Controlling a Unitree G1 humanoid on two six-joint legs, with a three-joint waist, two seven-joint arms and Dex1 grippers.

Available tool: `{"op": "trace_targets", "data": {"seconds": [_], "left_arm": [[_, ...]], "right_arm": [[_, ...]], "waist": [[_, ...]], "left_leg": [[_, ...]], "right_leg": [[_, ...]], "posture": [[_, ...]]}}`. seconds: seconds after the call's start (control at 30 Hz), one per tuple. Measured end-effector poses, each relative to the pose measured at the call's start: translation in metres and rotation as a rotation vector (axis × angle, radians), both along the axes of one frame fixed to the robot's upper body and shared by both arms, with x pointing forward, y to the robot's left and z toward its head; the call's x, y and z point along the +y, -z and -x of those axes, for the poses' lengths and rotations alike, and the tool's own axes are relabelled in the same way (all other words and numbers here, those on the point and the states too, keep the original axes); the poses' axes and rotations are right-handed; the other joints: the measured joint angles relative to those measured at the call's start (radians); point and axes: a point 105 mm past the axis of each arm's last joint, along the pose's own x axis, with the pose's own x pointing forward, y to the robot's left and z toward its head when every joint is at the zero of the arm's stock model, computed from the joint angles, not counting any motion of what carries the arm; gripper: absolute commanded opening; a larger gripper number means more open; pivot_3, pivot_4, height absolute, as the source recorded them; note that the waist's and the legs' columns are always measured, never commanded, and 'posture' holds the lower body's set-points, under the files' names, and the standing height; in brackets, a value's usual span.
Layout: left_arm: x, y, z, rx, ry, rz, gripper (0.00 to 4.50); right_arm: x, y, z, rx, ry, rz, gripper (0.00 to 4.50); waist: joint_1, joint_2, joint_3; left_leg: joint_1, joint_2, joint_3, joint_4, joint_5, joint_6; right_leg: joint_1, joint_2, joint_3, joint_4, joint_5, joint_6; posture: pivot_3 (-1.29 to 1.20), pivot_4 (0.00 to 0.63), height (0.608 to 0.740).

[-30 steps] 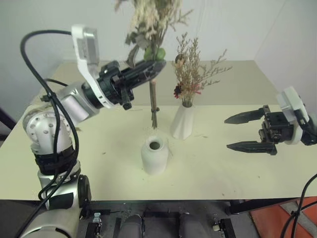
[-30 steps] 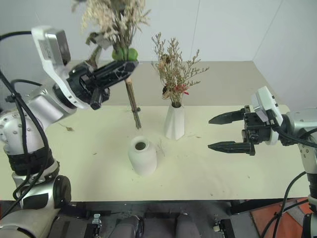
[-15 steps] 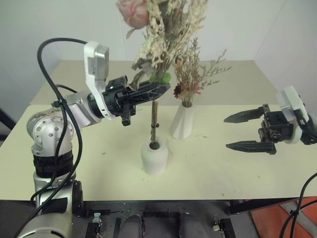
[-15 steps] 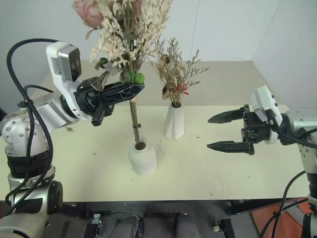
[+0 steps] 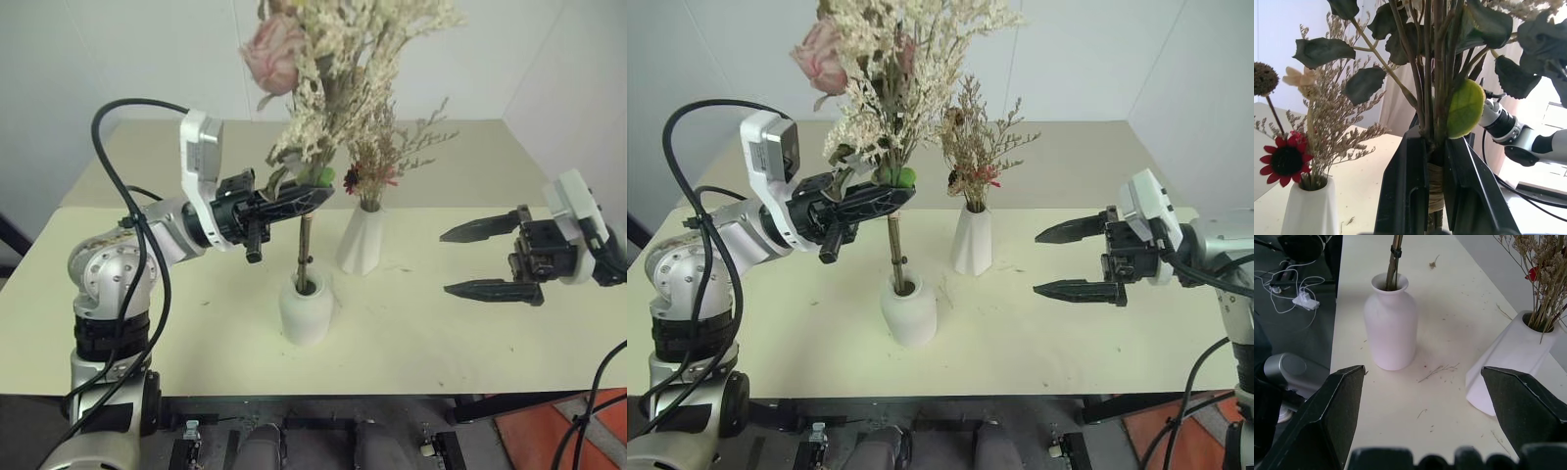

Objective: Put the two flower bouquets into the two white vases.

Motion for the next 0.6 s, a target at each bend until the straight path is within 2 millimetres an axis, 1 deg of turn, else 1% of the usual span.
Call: {"op": "trace_targets", "data": {"seconds": [0.1,0.33,0.5,0.6], "left_arm": [[-0.002,0.006,-0.001,0.011,-0.001,-0.01,0.13],[-0.005,0.01,0.0,0.009,0.0,-0.025,0.13],[-0.006,0.022,0.0,0.022,0.004,-0.042,0.13],[-0.006,0.025,-0.001,0.015,0.0,-0.053,0.13]], "right_arm": [[0.0,0.0,0.0,-0.001,0.001,-0.001,4.48],[0.001,0.002,0.0,0.002,-0.001,-0.006,4.48],[0.002,0.004,0.0,0.007,0.003,-0.016,4.48],[0.002,0.004,-0.001,0.005,0.007,-0.018,4.48]], "waist": [[0.0,0.0,0.0],[0.0,0.0,0.0],[0.0,0.0,0.0],[0.0,0.0,0.0]], "left_leg": [[0.0,0.0,0.0,0.0,0.0,0.0],[0.0,0.0,0.0,0.0,0.0,0.0],[0.0,0.0,0.0,0.0,0.0,0.0],[0.0,0.0,0.0,0.0,0.0,0.0]], "right_leg": [[0.0,0.0,0.0,0.0,0.0,0.0],[0.0,0.0,0.0,0.0,0.0,0.0],[0.0,0.0,0.0,0.0,0.0,0.0],[0.0,0.0,0.0,0.0,0.0,0.0]], "posture": [[0.0,0.15,0.74],[0.0,0.15,0.74],[0.0,0.15,0.74],[0.0,0.15,0.74]]}}
